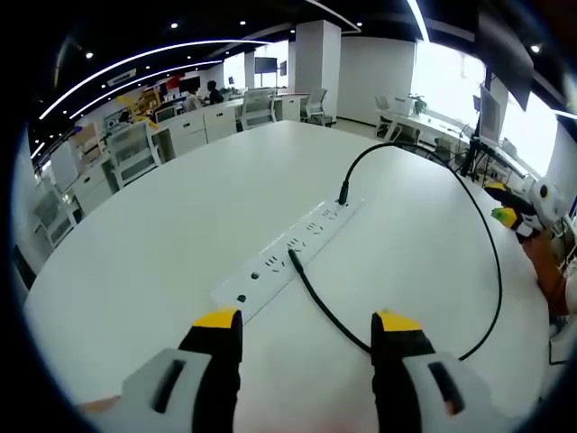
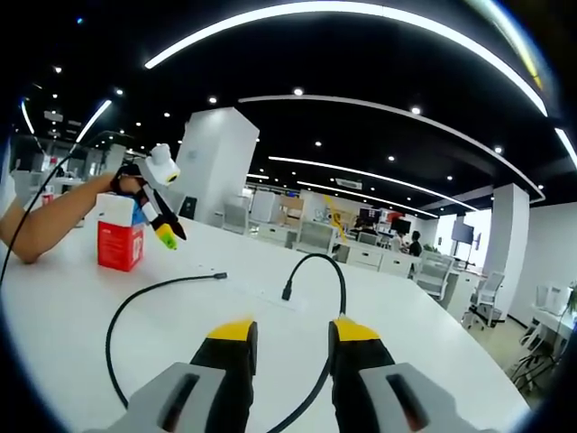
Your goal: Find the data cable on the table. Grasp the USB connector end of the cable and insert it into the USB port on the table
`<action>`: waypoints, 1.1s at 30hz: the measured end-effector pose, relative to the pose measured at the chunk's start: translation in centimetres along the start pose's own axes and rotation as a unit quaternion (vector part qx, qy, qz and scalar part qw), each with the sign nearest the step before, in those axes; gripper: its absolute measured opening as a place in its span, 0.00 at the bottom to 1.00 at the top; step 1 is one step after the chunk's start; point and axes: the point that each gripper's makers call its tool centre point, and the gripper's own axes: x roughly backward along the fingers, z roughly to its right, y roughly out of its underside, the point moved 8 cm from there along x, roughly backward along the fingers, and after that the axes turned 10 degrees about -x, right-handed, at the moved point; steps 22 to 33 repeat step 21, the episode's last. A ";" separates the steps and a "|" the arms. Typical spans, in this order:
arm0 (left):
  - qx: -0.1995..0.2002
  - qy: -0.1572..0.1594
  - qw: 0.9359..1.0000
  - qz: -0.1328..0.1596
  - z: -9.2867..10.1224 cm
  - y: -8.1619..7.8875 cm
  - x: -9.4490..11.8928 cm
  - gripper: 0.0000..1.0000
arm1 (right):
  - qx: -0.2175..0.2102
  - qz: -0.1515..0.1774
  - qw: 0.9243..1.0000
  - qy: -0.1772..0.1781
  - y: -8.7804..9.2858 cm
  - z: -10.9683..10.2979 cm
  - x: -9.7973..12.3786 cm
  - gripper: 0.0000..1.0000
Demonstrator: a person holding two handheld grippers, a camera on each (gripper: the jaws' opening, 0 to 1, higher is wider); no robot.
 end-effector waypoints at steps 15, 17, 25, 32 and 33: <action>0.000 0.000 1.000 0.000 0.1 0.1 0.2 0.58 | 0.000 0.002 1.000 0.000 -0.1 -0.1 0.1 0.34; 0.000 0.000 1.000 0.000 0.2 0.2 0.2 0.58 | 0.001 0.001 1.000 0.000 -0.1 -0.1 0.1 0.34; 0.000 0.000 1.000 0.000 0.2 0.2 0.2 0.58 | 0.002 0.000 1.000 -0.001 0.0 -0.1 0.1 0.34; 0.000 0.000 1.000 0.000 0.2 0.2 0.2 0.58 | 0.002 0.000 1.000 -0.001 0.0 -0.1 0.1 0.34; 0.000 0.000 1.000 0.000 0.2 0.2 0.2 0.58 | 0.002 0.000 1.000 -0.001 0.0 -0.1 0.1 0.34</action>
